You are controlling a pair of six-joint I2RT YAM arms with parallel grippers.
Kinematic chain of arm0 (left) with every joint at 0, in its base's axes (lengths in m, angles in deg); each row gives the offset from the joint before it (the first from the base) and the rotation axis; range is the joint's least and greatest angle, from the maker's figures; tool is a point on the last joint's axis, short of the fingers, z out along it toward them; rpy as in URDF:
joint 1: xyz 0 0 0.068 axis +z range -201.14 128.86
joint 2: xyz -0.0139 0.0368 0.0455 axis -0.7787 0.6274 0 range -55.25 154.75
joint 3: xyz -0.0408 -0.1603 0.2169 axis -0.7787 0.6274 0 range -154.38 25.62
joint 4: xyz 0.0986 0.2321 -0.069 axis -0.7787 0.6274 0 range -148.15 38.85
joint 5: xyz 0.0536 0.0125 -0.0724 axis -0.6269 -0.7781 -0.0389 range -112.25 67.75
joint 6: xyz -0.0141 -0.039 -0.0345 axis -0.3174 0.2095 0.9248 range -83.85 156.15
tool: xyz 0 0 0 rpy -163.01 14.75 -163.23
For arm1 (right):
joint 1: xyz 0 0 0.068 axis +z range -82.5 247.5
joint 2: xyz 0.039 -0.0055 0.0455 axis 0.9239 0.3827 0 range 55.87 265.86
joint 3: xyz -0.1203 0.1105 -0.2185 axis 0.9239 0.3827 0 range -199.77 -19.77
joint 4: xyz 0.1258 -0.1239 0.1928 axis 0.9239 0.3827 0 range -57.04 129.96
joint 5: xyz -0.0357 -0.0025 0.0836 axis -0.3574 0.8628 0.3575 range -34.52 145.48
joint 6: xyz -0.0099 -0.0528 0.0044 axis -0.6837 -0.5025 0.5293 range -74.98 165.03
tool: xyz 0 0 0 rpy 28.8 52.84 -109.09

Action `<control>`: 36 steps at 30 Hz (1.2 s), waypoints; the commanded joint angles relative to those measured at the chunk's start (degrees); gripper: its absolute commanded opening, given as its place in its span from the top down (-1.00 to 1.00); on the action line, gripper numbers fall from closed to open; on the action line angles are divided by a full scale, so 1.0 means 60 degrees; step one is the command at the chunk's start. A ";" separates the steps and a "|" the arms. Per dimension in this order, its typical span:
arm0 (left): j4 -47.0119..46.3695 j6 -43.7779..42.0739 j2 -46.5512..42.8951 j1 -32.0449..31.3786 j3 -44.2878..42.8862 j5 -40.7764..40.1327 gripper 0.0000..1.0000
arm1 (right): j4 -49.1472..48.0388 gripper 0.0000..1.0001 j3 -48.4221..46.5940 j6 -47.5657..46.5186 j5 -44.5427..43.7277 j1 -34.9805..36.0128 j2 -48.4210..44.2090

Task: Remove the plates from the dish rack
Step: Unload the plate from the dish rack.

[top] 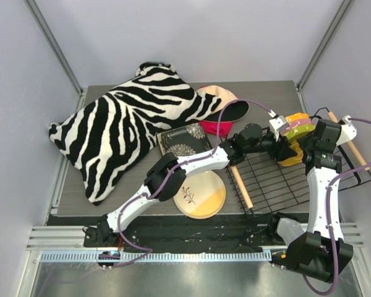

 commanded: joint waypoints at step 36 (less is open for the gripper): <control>-0.1690 -0.1168 -0.3320 -0.0017 0.4584 0.0794 -0.36 | 0.0556 0.98 -0.0086 -0.0426 -0.0516 -0.0067 0.0663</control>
